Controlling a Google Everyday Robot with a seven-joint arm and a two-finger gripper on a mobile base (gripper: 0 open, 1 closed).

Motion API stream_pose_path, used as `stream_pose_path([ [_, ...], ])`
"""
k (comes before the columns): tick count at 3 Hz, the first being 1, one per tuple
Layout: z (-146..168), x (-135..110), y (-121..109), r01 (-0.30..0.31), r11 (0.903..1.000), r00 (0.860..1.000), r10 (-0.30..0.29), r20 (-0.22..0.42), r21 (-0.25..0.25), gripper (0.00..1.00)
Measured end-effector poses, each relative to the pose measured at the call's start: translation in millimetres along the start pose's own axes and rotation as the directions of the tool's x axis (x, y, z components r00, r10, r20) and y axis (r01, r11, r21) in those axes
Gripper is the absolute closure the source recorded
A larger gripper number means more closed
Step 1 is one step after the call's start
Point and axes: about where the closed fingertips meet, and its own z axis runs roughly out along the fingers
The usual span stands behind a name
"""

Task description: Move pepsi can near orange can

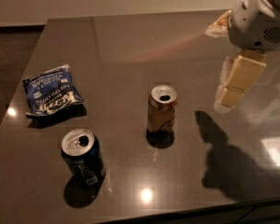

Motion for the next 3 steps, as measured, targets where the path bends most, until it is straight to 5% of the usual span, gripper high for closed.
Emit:
stream_pose_path([
  [1, 12.5, -45.8, 16.5, 0.11, 0.9915, 0.992, -0.104, 0.077, -0.071, 0.0],
  [3, 60.4, -120.7, 61.4, 0.285, 0.9393, 0.952, -0.254, 0.168, -0.191, 0.0],
])
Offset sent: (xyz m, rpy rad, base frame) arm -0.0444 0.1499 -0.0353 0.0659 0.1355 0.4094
